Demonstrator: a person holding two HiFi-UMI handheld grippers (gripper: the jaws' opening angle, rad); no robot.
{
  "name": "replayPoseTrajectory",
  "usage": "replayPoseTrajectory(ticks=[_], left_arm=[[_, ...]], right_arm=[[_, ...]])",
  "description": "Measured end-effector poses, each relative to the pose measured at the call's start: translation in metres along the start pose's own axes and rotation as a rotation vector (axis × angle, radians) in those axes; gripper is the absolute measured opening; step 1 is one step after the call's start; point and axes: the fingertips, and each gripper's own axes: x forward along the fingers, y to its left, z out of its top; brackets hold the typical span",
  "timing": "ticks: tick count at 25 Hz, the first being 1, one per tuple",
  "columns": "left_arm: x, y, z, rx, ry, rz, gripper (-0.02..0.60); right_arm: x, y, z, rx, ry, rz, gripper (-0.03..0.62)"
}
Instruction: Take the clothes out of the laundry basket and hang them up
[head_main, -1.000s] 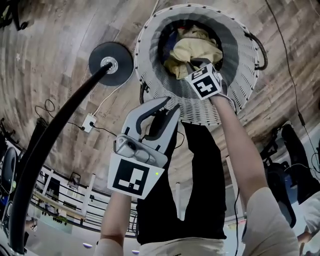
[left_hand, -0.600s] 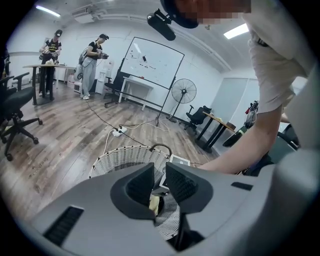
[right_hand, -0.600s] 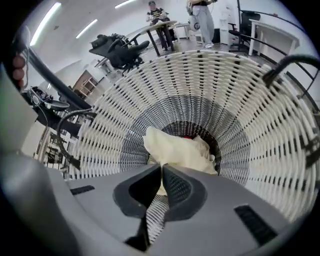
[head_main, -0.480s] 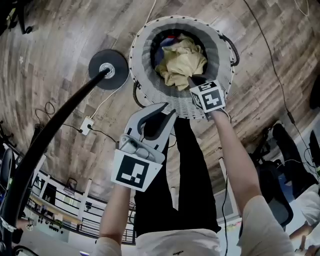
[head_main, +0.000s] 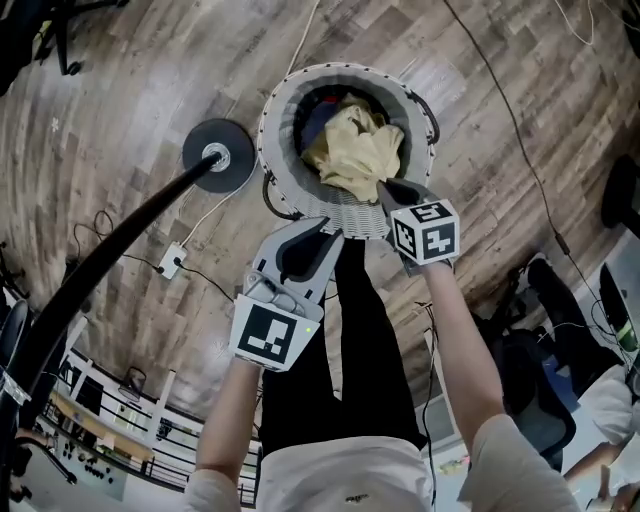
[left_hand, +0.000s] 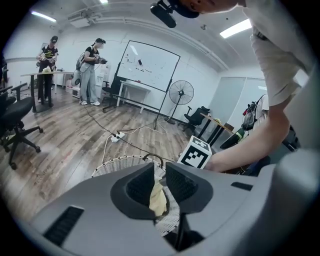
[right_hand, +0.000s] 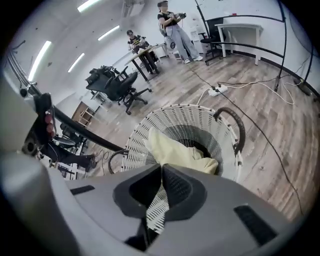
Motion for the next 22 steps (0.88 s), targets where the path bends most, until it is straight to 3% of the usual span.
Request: replayPoseTrajectory(ticks=[8,17,22], left_arm=[[-0.028,-0.033,0.027,0.031,-0.006,-0.015,0.083],[-0.058,-0.04,0.058,0.017,-0.08,0.079,0.078],[-0.073,-0.05,0.075,0.0,-0.113,0.096,0.078]], right_arm=[[-0.077,0.033,0.042,-0.013,-0.099,0.041,0.015],[-0.159,0.059,0.065,-0.139,-0.165,0.043,0.014],[-0.211,0.074,0.079,-0.294,-0.2,0.005,0.014]])
